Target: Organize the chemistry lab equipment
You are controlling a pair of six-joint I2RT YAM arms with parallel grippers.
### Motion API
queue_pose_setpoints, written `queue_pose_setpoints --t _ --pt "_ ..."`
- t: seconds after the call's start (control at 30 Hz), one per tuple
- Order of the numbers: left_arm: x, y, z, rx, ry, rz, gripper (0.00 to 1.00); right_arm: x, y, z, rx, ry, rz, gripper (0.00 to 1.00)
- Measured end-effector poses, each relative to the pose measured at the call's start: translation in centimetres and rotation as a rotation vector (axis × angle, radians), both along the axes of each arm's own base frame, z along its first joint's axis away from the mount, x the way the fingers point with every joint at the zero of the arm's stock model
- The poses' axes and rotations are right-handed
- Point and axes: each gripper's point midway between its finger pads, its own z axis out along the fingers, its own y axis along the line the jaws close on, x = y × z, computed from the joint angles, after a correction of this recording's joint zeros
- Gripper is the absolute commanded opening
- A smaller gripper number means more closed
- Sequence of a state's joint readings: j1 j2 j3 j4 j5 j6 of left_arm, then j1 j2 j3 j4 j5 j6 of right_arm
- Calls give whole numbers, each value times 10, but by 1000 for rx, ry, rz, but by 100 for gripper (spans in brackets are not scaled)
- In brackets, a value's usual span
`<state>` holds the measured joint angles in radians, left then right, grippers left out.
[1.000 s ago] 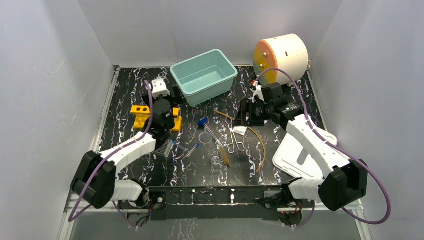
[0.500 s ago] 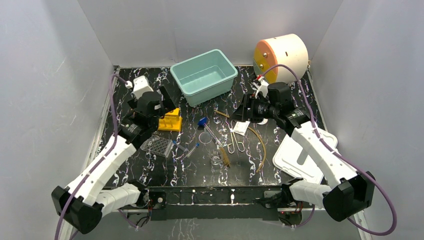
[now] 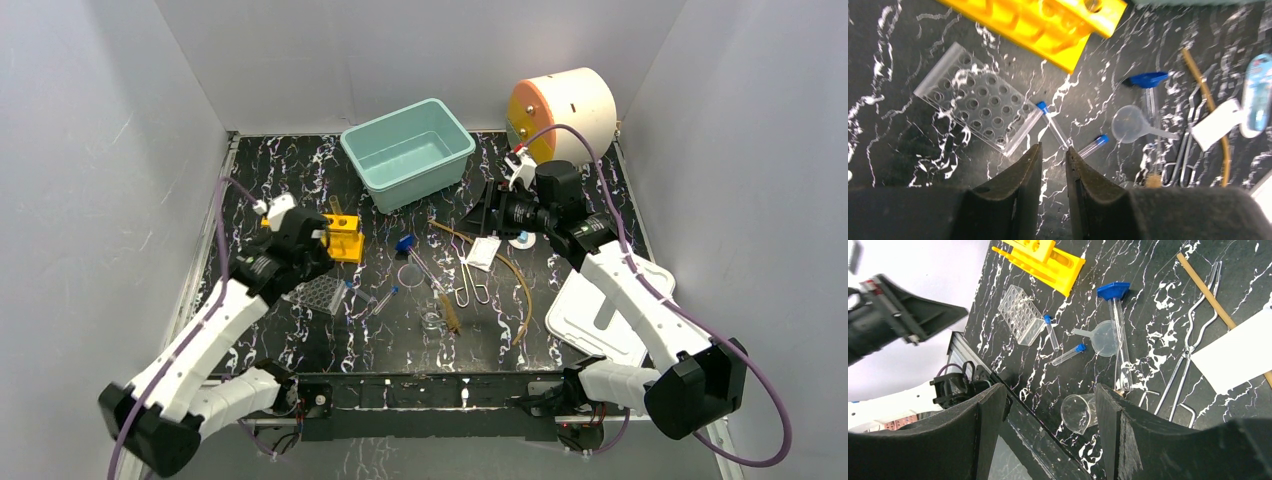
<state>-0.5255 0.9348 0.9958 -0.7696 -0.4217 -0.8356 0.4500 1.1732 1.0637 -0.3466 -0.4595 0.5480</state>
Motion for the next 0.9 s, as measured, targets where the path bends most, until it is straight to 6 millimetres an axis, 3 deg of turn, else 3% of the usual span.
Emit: queue_pose_setpoints --t 0.23,0.37,0.57,0.9 --pt "3 -16 -76 35 237 -1 28 3 4 3 20 -8 7 74" --pt "7 -9 -102 -16 288 63 27 4 5 5 30 -9 5 74" --pt "25 12 -112 -117 261 188 24 5 5 6 34 -15 4 74" --pt "57 18 -126 -197 239 251 17 7 6 8 36 -30 6 75"
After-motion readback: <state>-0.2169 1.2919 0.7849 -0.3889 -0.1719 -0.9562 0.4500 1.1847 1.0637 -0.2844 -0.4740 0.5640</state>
